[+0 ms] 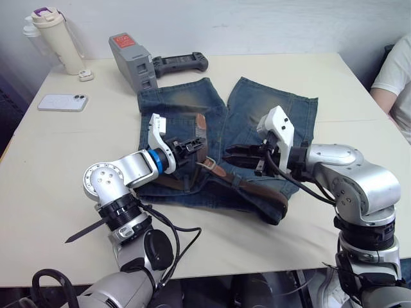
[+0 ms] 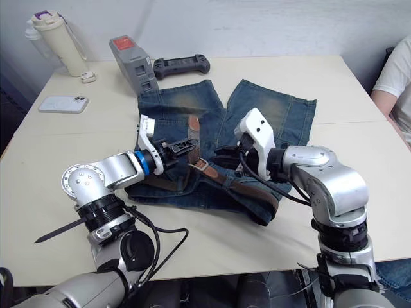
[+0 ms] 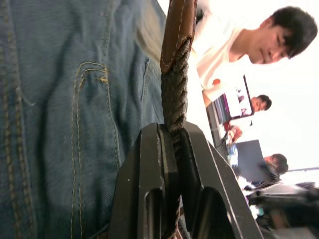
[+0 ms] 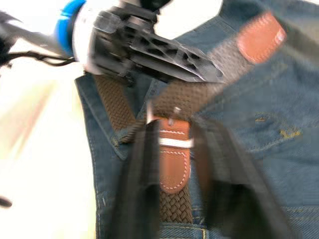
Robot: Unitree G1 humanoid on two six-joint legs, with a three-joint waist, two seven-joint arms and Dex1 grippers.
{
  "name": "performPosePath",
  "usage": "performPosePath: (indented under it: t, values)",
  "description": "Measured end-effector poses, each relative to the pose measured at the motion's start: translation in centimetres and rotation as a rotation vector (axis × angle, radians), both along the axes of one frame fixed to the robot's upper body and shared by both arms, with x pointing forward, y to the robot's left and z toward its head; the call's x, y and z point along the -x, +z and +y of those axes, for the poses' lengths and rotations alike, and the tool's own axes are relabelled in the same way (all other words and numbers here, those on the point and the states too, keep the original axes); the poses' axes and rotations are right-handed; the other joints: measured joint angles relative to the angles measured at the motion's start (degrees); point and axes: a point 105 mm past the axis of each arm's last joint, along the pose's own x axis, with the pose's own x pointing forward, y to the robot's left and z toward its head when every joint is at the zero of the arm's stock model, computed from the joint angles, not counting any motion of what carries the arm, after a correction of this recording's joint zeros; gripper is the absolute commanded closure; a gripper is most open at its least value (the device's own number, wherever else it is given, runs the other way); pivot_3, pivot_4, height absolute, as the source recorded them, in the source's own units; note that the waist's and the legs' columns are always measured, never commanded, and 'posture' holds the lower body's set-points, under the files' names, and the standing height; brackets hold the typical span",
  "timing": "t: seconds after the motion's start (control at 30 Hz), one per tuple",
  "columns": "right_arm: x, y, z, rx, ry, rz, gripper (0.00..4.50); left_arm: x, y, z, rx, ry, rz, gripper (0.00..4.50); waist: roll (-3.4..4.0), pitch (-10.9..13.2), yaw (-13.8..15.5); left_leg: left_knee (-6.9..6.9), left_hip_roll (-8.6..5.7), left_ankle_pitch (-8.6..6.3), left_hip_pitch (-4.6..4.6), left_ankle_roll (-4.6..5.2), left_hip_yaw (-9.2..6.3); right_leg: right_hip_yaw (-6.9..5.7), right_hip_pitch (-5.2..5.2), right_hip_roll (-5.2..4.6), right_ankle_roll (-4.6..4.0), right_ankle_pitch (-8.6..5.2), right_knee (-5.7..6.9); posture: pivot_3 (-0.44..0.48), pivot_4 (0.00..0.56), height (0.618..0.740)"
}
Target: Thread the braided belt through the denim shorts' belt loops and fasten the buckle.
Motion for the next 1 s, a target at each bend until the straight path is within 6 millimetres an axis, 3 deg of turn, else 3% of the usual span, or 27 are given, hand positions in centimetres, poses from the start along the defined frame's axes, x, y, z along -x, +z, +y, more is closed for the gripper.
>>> performPosePath:
  t: [0.43,0.57,0.83,1.0]
  values:
    - [-2.0,-4.1,2.1,-0.031,0.019,0.123,4.47,1.6,0.4,-0.4,0.023,-0.004,0.0,4.5,-0.02,0.0,-0.1,-0.02,-0.01,0.0,0.0,0.0,0.03,0.05,-0.05,0.01,0.0,0.0,0.02,0.0,0.15,0.65]
    - [-1.8,-4.2,2.5,-0.028,0.047,0.109,4.47,1.7,0.6,-0.5,0.026,-0.011,0.005,4.5,-0.04,0.0,-0.1,0.0,0.01,0.0,0.0,-0.01,0.01,0.05,-0.06,0.02,0.0,0.0,0.03,0.0,0.15,0.65]
    - [-1.1,-7.0,2.0,0.218,0.106,0.038,4.47,1.7,1.0,0.2,0.025,-0.01,0.043,4.5,-0.08,-0.1,-0.1,0.02,0.0,0.0,0.01,-0.01,0.0,0.1,-0.05,0.01,0.0,0.0,0.03,0.0,0.15,0.65]
    - [-1.3,-7.5,2.2,0.281,0.112,-0.014,4.47,2.0,1.7,0.6,0.067,-0.018,0.073,4.5,-0.26,-0.4,-0.1,0.02,0.0,0.0,0.03,-0.03,-0.02,0.1,-0.03,0.02,0.0,0.0,0.05,0.0,0.15,0.65]
